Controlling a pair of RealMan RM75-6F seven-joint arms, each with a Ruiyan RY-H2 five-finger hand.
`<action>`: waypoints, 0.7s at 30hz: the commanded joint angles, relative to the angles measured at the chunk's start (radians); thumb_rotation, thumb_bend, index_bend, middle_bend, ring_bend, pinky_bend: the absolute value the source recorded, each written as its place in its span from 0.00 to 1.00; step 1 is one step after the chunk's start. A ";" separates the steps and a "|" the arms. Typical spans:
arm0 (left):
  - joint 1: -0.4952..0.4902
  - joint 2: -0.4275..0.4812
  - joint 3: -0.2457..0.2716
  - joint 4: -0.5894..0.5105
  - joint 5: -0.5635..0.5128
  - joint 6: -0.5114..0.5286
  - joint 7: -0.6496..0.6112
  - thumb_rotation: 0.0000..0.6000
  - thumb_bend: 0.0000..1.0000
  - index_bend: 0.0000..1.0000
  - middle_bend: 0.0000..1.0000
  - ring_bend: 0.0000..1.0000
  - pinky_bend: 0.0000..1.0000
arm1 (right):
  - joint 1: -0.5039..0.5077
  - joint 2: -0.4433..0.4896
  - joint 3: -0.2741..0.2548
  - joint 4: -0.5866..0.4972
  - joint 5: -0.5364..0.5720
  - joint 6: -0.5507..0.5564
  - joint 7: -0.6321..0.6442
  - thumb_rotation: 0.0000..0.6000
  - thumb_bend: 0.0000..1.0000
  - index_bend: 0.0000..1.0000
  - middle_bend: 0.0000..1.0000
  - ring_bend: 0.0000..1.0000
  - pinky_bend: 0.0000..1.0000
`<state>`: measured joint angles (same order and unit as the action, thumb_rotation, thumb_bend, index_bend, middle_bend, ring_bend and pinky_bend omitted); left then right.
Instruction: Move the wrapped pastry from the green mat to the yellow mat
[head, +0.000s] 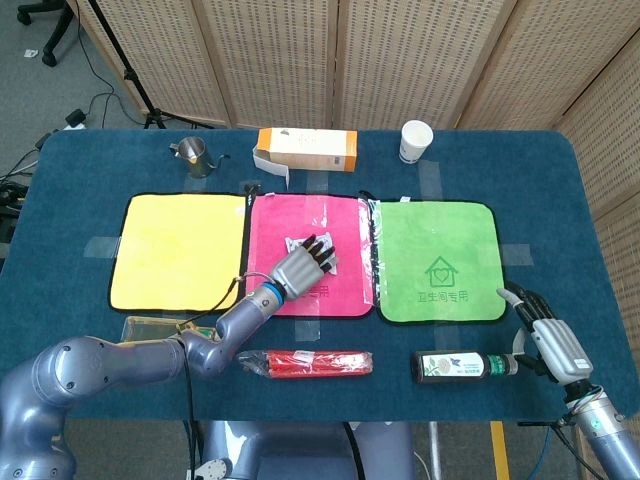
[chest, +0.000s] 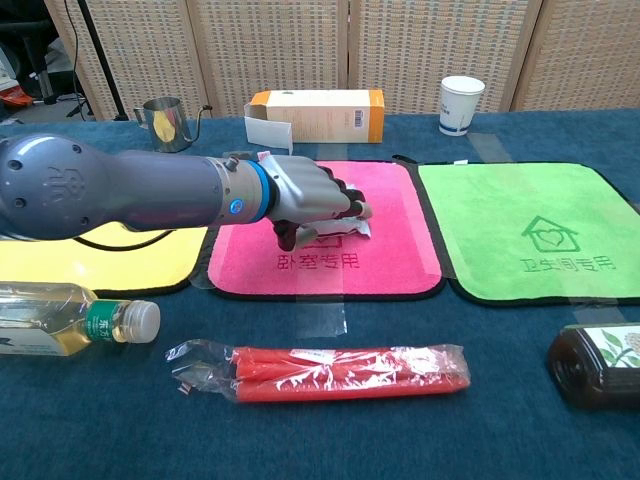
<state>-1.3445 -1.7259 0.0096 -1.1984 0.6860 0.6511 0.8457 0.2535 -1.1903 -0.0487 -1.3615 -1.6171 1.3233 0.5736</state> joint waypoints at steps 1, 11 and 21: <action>0.017 0.020 0.016 -0.023 0.018 0.012 -0.014 1.00 0.67 0.00 0.00 0.00 0.00 | 0.001 -0.002 -0.001 -0.001 -0.001 -0.003 -0.004 1.00 0.93 0.08 0.00 0.00 0.00; 0.067 0.094 0.063 -0.103 0.091 0.050 -0.044 1.00 0.67 0.00 0.00 0.00 0.00 | 0.002 -0.007 -0.003 -0.007 -0.006 -0.006 -0.025 1.00 0.93 0.08 0.00 0.00 0.00; 0.134 0.209 0.111 -0.209 0.184 0.106 -0.077 1.00 0.67 0.00 0.00 0.00 0.00 | 0.003 -0.014 -0.006 -0.017 -0.009 -0.013 -0.058 1.00 0.93 0.08 0.00 0.00 0.00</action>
<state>-1.2168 -1.5245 0.1148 -1.4002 0.8636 0.7512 0.7746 0.2570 -1.2040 -0.0548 -1.3780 -1.6263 1.3101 0.5161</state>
